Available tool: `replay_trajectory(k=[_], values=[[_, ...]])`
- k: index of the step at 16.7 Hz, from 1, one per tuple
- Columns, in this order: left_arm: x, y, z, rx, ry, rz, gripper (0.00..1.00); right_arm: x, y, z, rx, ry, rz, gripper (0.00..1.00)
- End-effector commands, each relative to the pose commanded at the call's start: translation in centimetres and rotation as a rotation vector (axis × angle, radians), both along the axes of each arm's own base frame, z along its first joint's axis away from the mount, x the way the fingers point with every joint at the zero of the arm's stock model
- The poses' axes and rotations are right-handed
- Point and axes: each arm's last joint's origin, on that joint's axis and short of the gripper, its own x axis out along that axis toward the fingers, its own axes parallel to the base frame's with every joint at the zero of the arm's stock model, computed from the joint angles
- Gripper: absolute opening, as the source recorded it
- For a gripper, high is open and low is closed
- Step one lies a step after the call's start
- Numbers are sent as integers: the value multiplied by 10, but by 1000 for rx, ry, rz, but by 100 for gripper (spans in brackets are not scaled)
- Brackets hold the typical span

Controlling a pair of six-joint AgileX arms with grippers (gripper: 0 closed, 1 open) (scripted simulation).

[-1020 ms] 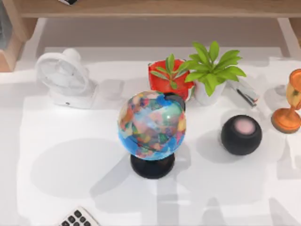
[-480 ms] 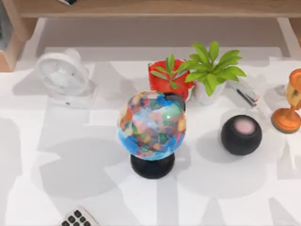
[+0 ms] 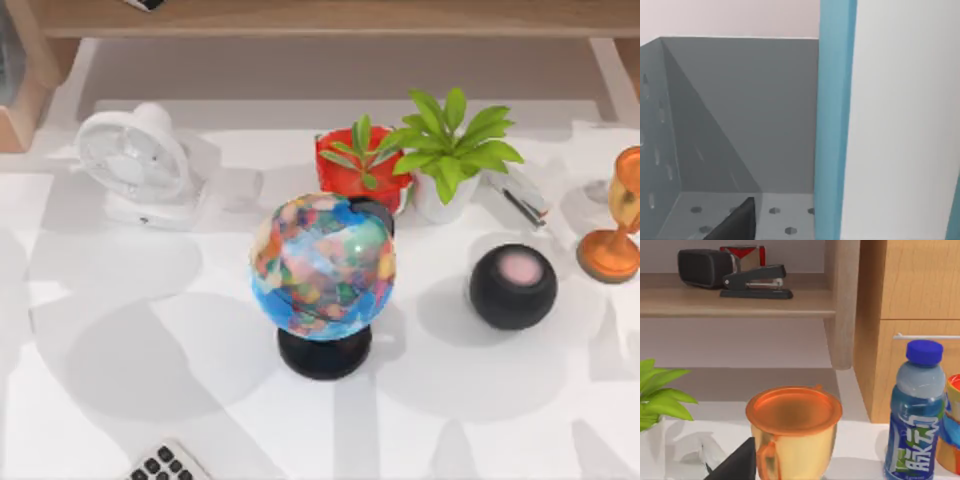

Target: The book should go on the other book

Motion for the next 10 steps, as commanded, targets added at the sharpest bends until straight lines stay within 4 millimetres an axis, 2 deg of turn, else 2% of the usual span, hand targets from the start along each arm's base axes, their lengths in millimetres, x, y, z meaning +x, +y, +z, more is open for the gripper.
replay_trajectory(k=[4,10], values=[[3,-2,0,0,2,-1,100,0,0,0,0,0,0,100],[28,0,0,0,0,0,100,0,0,0,0,0,0,100]])
